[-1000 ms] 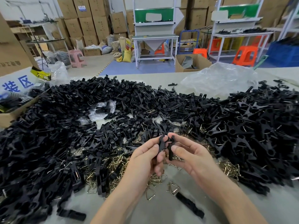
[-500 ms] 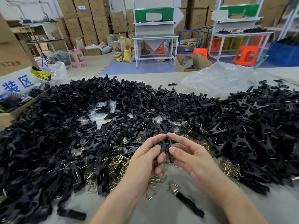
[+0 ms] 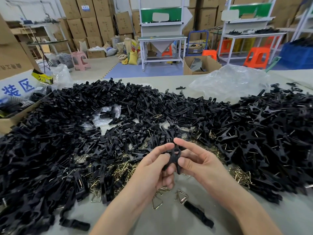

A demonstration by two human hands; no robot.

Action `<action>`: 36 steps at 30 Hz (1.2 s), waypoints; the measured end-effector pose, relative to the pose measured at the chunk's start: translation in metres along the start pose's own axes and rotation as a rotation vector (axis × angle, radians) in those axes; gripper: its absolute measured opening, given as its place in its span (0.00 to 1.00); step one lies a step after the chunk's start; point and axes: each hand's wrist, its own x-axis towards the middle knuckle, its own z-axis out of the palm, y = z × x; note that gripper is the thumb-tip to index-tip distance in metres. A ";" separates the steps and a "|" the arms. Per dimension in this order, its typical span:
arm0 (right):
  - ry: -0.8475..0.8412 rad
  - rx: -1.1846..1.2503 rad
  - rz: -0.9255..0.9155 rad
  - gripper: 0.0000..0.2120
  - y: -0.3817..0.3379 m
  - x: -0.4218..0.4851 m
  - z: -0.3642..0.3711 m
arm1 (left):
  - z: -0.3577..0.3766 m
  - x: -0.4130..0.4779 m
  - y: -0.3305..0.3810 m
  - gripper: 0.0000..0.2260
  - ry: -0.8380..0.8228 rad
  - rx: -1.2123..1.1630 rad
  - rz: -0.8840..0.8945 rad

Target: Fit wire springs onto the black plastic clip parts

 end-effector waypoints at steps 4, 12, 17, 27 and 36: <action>0.019 -0.031 -0.041 0.15 0.001 0.001 0.000 | -0.001 0.001 0.000 0.11 0.005 0.082 0.014; 0.340 0.116 -0.153 0.23 0.004 0.010 -0.013 | -0.031 -0.004 0.002 0.10 0.272 1.201 0.572; 0.403 0.190 -0.175 0.10 0.008 0.014 -0.018 | -0.035 0.001 -0.015 0.28 0.193 1.736 0.362; 0.396 0.185 -0.165 0.18 0.009 0.014 -0.015 | -0.021 0.014 -0.027 0.15 0.311 1.716 0.493; 0.409 0.123 -0.143 0.18 0.011 0.015 -0.012 | -0.012 0.016 -0.024 0.05 0.315 1.612 0.569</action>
